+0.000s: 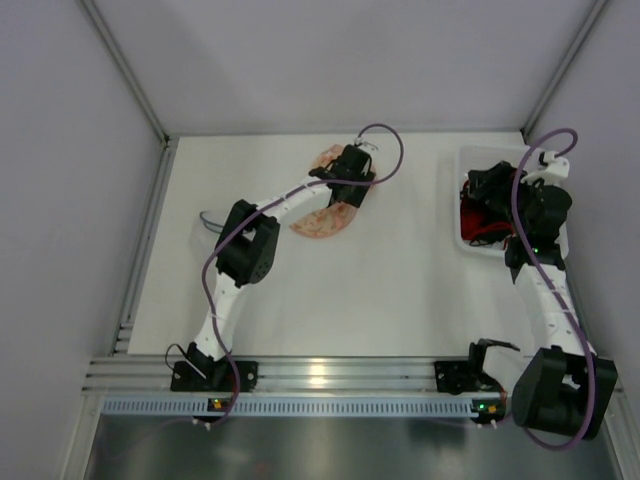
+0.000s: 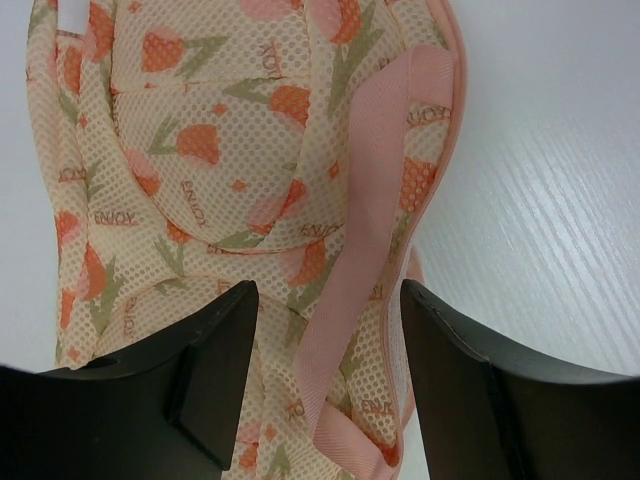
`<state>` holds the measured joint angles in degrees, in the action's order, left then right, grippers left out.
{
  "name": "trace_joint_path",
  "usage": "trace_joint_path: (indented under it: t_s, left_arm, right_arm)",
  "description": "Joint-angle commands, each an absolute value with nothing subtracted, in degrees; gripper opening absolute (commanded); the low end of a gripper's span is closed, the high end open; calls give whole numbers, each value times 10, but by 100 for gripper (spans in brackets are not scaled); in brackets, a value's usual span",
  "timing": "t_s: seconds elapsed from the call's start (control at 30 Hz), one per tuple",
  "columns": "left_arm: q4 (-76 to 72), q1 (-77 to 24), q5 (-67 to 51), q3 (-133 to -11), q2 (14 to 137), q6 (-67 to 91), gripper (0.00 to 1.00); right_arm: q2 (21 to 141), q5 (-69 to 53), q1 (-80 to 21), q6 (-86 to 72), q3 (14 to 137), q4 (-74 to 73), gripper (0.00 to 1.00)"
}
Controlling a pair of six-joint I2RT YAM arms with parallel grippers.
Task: Place the bra in the laundry bag and zip it closed
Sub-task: Open the laundry bag at the center of the board.
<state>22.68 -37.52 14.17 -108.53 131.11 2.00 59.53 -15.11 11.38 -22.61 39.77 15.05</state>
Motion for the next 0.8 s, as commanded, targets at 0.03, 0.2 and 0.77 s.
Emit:
trace_joint_path:
  t_s: [0.03,0.2,0.77]
  left_arm:
    - [201,-374,142,-1072,1308,28,65]
    - [198,-372,134,-1052,1298,44,52]
    - [180,-377,27,-1019,1176,162,0]
  right_arm:
    - [587,-156,112,-231,404,176,99]
    - [584,-151,112,-231,403,176,99]
    - [581,-185,110,-243,389,174,99]
